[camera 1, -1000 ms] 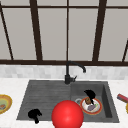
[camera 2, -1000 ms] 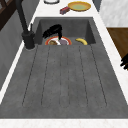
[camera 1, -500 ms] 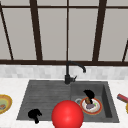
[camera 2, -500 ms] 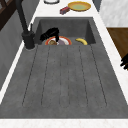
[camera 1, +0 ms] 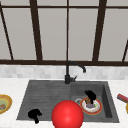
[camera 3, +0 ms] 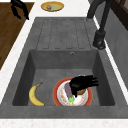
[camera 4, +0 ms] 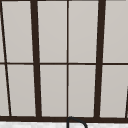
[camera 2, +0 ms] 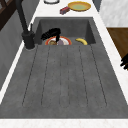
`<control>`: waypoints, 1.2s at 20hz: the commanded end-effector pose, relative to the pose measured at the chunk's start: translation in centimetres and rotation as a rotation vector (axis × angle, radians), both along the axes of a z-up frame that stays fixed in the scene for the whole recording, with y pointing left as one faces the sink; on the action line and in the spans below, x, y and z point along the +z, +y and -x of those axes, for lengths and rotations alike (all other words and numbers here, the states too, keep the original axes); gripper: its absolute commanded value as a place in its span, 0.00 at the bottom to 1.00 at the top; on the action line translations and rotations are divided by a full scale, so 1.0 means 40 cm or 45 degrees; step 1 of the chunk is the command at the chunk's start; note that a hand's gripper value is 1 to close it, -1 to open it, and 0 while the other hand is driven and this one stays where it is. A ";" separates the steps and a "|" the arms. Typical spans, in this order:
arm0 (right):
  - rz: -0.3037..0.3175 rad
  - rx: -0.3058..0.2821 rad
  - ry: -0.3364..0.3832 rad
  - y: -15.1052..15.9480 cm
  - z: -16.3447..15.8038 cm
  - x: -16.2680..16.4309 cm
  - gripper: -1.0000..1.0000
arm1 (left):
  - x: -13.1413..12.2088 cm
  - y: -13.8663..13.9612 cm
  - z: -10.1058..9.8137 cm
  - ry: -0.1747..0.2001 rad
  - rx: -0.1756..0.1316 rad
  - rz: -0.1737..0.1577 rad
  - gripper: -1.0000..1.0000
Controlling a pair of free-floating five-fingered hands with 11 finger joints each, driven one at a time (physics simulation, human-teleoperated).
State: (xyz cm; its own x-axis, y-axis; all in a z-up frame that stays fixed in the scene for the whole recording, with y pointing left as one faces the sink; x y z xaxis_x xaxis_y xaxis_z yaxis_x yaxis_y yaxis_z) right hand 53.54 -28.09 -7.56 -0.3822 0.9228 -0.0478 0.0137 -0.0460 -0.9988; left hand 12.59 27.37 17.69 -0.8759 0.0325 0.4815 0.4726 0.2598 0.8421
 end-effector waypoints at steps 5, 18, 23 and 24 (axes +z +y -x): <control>0.026 0.080 0.183 0.001 0.008 0.001 0.00 | 0.000 0.000 0.000 0.000 0.000 0.000 0.50; 0.185 0.186 0.455 0.006 -0.007 0.000 0.00 | 0.000 0.000 0.000 0.000 0.000 0.000 0.50; 0.218 0.281 0.464 0.009 -0.030 -0.019 0.00 | 0.000 0.000 0.000 0.000 0.000 0.000 0.50; 0.230 0.283 0.477 0.010 -0.045 -0.007 0.00 | 0.000 0.000 0.000 0.000 0.000 0.000 0.50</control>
